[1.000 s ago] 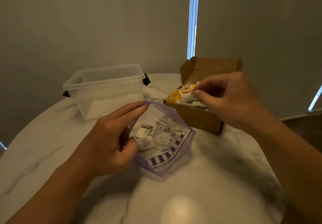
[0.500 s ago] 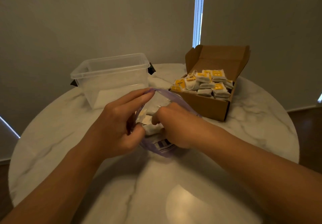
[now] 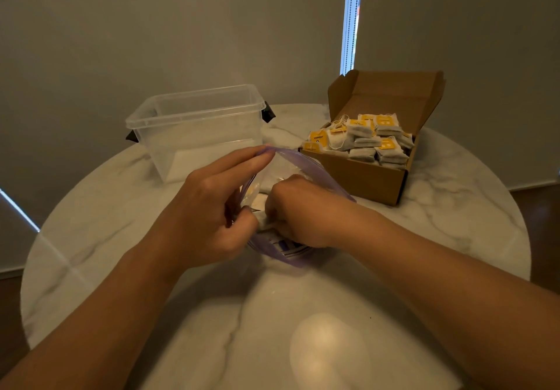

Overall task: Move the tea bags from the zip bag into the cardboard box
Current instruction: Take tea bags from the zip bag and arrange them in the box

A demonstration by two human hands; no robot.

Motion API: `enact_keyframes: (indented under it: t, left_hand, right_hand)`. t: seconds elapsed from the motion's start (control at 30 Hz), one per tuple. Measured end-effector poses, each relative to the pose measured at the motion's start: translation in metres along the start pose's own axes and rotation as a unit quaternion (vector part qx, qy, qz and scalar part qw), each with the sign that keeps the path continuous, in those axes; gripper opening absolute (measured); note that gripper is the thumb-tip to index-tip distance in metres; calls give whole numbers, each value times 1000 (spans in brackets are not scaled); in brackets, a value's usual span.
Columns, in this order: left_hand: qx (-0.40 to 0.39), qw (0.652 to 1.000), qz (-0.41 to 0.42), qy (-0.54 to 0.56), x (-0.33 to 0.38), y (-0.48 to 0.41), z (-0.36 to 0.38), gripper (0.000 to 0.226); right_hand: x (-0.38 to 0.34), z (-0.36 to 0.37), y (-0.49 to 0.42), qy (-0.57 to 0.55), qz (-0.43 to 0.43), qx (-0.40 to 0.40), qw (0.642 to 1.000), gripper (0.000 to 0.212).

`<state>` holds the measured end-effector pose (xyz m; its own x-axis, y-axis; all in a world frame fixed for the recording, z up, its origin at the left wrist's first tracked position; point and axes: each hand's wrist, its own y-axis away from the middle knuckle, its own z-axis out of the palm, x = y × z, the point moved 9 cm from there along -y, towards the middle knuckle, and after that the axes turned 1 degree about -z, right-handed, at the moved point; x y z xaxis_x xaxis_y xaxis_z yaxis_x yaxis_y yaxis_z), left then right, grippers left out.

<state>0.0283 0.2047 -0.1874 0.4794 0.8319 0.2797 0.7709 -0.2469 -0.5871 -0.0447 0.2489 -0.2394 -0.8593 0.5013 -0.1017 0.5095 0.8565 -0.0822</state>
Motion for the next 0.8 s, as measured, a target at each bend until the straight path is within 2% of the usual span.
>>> enact_keyframes:
  t: [0.1, 0.17, 0.37, 0.57, 0.8]
  left_hand:
    - [1, 1000, 3, -1, 1, 0, 0, 67]
    - [1, 1000, 4, 2, 1, 0, 0, 66]
    - [-4, 1000, 1, -3, 2, 0, 1, 66]
    - [-4, 1000, 2, -2, 2, 0, 0, 67]
    - [-9, 1000, 6, -13, 5, 0, 2, 67]
  right_hand:
    - [-3, 0, 3, 14, -13, 19, 1000, 34]
    - [-5, -3, 5, 17, -19, 38, 999, 39]
    - [-4, -2, 5, 6, -19, 51, 998, 10]
    - [-5, -18, 15, -82, -22, 125, 989, 20]
    - [5, -17, 15, -244, 30, 108, 963, 17]
